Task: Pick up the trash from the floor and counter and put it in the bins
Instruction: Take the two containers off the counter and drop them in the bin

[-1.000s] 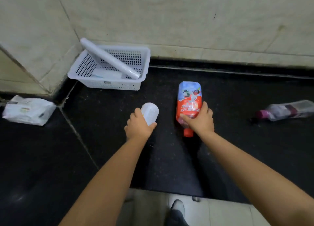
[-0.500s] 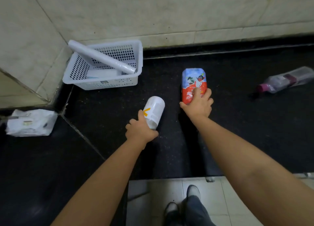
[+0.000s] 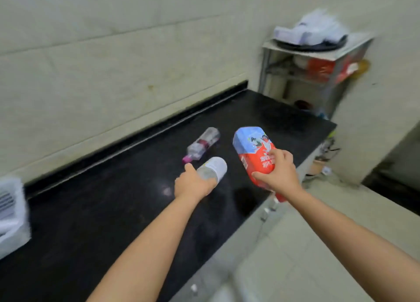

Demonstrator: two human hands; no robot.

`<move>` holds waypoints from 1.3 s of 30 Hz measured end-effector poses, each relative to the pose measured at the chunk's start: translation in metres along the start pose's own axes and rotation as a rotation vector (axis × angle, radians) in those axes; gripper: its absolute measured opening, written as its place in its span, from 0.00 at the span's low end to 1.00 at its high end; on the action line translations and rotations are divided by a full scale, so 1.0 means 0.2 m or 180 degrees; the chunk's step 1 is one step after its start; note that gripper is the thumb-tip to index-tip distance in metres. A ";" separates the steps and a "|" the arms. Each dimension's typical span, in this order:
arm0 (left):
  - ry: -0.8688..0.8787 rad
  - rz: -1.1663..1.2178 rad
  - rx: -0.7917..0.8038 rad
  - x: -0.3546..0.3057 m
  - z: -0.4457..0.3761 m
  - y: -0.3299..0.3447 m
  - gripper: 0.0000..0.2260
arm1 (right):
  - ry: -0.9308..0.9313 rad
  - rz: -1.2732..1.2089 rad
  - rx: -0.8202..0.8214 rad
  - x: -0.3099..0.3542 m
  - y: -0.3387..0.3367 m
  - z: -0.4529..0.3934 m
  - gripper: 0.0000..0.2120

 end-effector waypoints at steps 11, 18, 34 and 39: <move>0.2455 0.0176 0.0342 -2.22 0.91 1.29 0.22 | 0.1317 -0.0187 -0.1533 -1.55 -1.94 -0.19 0.37; 0.3241 -0.0325 0.1135 -2.94 1.64 2.27 0.21 | 0.2471 0.0059 -0.2065 -2.55 -2.67 0.07 0.38; 0.5092 -0.2217 0.2039 -3.46 2.41 4.72 0.26 | 0.4578 0.0498 -0.1116 -4.75 -2.60 -0.05 0.41; 0.4663 -0.2907 0.2667 -3.15 2.37 5.43 0.26 | 0.5143 -0.0140 -0.0979 -5.35 -2.17 -0.04 0.43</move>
Point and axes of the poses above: each hand's wrist, its own z-axis away from the middle knuckle, its own y-axis out of the palm, x = y × z, the point moved 6 cm from there along -z, towards the middle knuckle, and after that the axes turned 7 degrees about -x, right-handed, at the moved point
